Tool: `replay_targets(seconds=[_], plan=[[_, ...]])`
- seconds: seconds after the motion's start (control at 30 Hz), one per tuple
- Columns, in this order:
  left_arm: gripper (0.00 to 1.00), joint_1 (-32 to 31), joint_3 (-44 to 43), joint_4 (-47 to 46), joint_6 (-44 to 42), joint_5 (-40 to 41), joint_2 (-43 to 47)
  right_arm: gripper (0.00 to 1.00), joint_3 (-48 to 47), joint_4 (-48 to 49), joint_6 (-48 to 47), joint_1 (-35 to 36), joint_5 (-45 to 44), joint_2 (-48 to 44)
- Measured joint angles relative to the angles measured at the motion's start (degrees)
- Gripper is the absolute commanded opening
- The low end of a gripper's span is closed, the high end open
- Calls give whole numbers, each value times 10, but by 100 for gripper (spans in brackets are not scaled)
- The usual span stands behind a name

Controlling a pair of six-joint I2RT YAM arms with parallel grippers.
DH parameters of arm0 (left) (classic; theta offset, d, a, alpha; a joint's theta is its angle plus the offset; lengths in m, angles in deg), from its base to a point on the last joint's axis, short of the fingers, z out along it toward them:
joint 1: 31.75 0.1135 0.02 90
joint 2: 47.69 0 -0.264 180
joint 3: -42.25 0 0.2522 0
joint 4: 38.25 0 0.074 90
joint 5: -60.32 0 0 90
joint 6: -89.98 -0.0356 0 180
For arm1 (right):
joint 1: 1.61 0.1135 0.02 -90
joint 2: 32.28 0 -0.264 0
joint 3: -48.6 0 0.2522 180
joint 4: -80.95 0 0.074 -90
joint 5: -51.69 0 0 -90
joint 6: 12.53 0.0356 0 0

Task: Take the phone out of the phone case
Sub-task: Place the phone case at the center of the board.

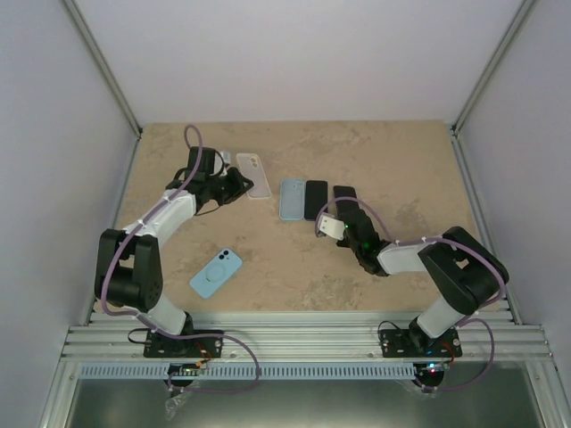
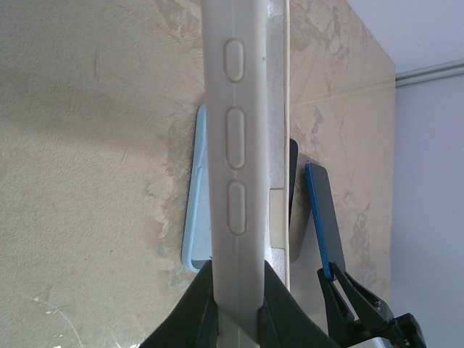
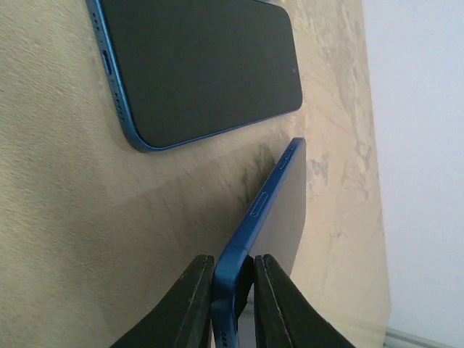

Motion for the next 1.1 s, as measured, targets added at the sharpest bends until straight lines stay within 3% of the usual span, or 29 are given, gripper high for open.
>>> replay_targets(seconds=[0.23, 0.67, 1.1], plan=[[0, 0, 0, 2, 0, 0, -2, 17, 7, 36, -5, 8, -1, 24], [0, 0, -8, 5, 0, -1, -14, 33, 16, 74, -28, 9, -5, 67], [0, 0, -9, 6, 0, -5, -17, 33, 4, 101, -53, -18, 12, 88]])
